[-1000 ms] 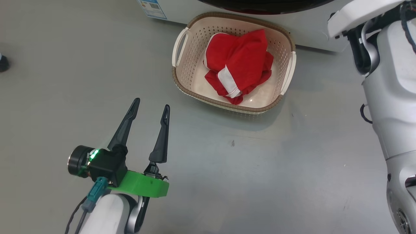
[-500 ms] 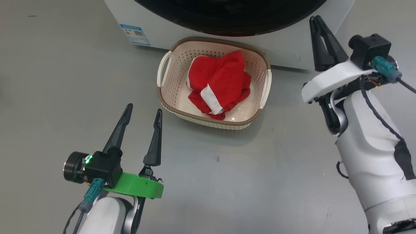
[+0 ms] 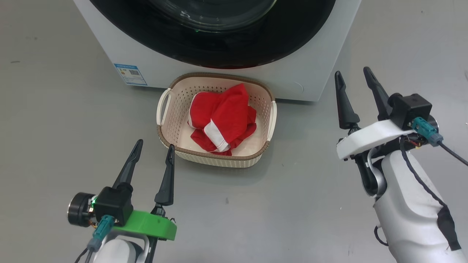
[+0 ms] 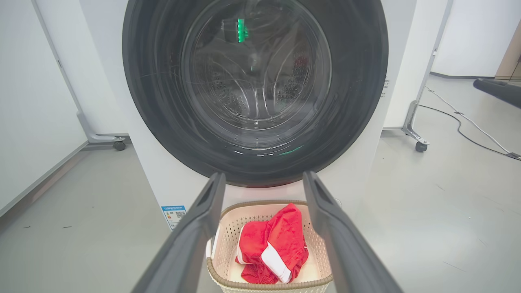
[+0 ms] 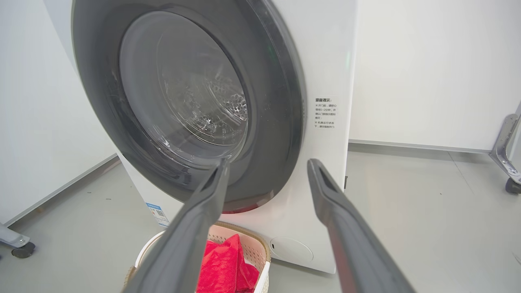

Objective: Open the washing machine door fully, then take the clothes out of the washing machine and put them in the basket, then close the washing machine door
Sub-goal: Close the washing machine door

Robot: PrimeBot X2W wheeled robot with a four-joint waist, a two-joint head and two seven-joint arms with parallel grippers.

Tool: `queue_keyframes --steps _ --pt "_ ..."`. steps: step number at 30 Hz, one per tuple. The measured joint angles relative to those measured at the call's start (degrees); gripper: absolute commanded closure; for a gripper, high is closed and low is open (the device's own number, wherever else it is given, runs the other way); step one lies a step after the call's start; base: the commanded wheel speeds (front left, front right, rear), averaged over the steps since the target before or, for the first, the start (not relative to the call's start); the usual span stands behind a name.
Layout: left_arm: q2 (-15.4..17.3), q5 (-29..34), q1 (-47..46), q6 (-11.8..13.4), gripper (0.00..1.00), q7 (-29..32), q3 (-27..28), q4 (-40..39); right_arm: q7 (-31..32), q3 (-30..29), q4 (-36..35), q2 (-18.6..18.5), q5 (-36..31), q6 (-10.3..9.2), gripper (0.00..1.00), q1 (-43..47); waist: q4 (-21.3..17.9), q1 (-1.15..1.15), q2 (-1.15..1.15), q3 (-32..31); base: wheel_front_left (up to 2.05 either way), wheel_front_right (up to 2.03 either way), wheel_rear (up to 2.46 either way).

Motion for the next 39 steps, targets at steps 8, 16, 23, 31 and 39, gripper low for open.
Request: queue_keyframes --steps 8,16,23,31,39 --pt "0.9 0.0 2.9 0.0 0.0 0.0 0.1 1.0 0.0 -1.4 -2.7 0.6 0.0 -1.72 0.0 8.8 -2.9 0.0 0.0 -3.7 0.0 0.0 0.0" --pt "1.2 0.0 6.1 0.0 0.0 0.0 -0.3 2.0 0.0 -1.6 -5.7 1.4 0.0 -2.58 0.0 16.9 -5.5 0.0 0.0 -7.2 0.0 0.0 0.0" --pt "1.2 -0.2 8.5 0.0 0.0 0.0 -0.3 2.2 0.0 -0.5 -8.2 1.6 0.0 -3.02 0.0 22.1 -7.4 0.0 0.0 -10.1 0.0 0.0 0.0" --pt "1.2 -0.6 11.2 0.0 0.0 0.0 -0.4 2.0 0.0 -0.1 -11.8 1.7 -0.6 -4.49 0.0 27.6 -9.5 0.0 0.0 -13.2 0.0 0.0 0.0" --pt "1.2 -0.7 12.1 0.2 0.0 0.3 -0.4 1.6 0.0 0.0 -14.8 2.1 -0.6 -5.58 0.0 31.3 -10.8 0.0 0.0 -14.6 0.0 0.0 0.0"
